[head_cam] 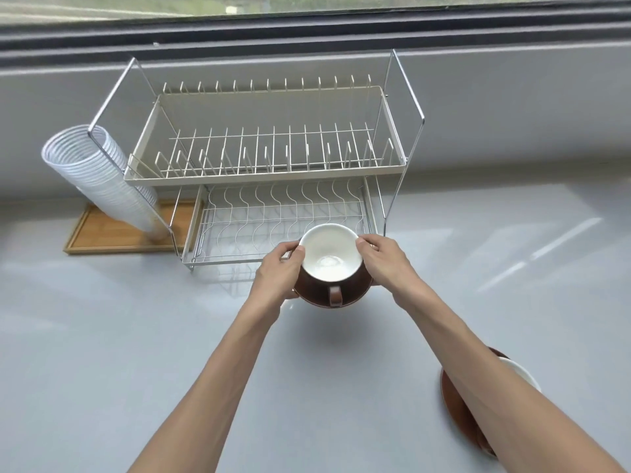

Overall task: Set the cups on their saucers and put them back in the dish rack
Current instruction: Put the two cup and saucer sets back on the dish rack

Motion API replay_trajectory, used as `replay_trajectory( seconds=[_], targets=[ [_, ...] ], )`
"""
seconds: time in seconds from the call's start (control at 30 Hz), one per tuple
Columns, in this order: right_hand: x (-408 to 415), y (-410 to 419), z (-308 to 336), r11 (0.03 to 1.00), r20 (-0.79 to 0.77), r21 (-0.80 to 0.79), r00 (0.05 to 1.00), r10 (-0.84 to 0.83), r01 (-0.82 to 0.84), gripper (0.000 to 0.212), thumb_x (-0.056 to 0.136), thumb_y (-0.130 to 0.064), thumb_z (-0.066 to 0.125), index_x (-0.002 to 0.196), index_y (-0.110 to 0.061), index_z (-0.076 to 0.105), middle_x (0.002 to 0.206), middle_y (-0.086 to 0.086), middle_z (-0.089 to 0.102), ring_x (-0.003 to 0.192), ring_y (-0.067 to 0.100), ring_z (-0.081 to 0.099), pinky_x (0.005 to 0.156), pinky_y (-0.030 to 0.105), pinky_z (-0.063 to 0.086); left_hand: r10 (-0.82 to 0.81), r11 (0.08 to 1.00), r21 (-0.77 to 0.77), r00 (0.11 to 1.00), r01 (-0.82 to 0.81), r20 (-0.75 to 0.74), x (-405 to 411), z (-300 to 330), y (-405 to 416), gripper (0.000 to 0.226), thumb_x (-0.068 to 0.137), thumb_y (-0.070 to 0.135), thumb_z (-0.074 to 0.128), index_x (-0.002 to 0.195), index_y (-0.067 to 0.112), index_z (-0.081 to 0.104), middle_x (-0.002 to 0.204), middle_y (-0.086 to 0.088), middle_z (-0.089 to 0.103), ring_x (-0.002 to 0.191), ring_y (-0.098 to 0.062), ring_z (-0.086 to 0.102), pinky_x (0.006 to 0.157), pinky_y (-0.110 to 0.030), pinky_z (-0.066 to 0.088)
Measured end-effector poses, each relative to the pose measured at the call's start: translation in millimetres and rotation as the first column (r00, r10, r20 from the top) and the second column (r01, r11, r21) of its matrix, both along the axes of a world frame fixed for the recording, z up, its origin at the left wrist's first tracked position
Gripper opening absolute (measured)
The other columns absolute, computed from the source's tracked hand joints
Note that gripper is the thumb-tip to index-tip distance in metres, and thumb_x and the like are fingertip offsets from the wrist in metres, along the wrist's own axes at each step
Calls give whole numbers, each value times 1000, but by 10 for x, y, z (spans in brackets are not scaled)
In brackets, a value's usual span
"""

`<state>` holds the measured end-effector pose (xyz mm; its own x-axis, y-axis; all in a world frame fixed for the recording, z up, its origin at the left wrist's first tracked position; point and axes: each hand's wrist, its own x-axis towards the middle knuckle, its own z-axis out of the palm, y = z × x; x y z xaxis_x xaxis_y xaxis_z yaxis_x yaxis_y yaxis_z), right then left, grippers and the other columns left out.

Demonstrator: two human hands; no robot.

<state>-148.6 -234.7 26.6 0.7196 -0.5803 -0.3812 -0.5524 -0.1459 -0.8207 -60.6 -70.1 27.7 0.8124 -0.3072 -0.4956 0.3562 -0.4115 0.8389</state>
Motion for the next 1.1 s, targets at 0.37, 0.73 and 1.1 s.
replay_trajectory(
  seconds=[0.37,0.73,1.1],
  targets=[
    [693,-195,-42,996,-13,-91,1000,-2,1,29,96,-27,34,81,-20,58,78,-3,54,86,27,53,80,43,49,-39,999,35,999,40,-22,720,-31,-339,27,94,33,53,118,29,65,124,-10,67,107,-30,68,69,-38,61],
    [1197,-394,-232,987,-31,-147,997,-75,70,34,103,-23,31,73,-14,44,73,-2,45,80,26,44,71,33,32,-55,998,-25,998,55,-16,1181,-231,-640,30,99,27,51,123,18,65,98,-5,64,85,-22,63,69,-34,58],
    [1433,-533,-348,982,-31,-128,989,-146,141,34,98,-16,30,66,-26,36,70,-5,41,75,24,40,52,31,27,-18,989,-147,999,11,-49,1357,-351,-795,11,91,27,70,100,31,65,81,6,71,72,-9,66,56,-20,58]
  ],
)
